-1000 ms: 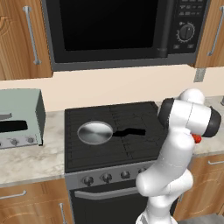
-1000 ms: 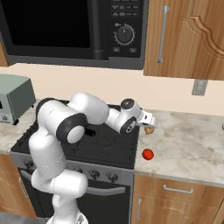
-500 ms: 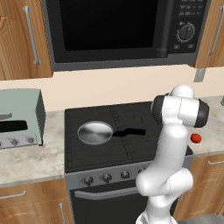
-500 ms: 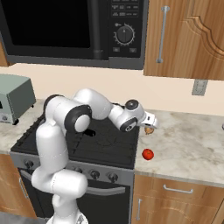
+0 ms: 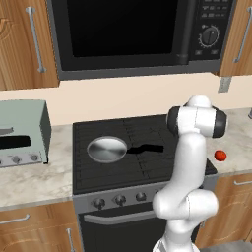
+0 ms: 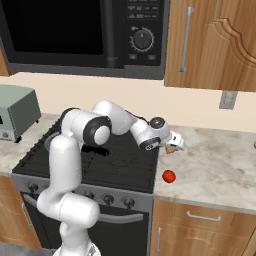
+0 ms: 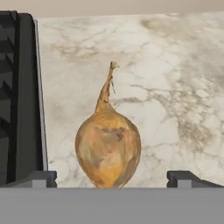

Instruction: Place the pan on the front left burner on the stove. Then place the tomato and the onion in the pan and turn on the front left burner.

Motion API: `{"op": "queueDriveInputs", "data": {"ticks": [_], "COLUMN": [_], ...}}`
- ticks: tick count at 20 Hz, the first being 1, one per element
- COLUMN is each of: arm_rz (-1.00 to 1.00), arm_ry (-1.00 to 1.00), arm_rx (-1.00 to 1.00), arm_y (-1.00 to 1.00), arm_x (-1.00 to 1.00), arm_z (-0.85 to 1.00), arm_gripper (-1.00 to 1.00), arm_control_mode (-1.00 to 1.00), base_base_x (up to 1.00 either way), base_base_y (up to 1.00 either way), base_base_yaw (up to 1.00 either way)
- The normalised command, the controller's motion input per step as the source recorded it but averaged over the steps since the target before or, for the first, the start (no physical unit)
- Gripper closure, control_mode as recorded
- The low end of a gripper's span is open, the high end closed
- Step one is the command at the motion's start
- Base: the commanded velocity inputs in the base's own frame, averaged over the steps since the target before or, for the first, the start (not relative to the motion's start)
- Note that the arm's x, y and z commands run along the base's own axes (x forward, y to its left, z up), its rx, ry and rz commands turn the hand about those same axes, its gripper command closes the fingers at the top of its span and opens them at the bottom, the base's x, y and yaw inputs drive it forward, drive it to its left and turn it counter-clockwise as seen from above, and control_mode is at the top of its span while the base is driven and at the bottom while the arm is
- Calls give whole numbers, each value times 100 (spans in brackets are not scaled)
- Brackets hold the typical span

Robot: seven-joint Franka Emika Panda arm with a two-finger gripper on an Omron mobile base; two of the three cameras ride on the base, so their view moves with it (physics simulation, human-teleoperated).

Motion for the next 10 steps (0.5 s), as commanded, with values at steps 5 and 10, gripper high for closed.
{"op": "queueDriveInputs", "data": {"ticks": [5,10], "arm_rz": [0,0], "arm_ry": [2,3], "arm_rx": [3,4], "arm_y": [-12,-10], "arm_x": [29,41], "arm_z": [-21,-20], "arm_gripper": [-100,-100], "arm_control_mode": [-100,-100], "base_base_x": [0,0], "base_base_y": [0,0], "base_base_yaw": [0,0]}}
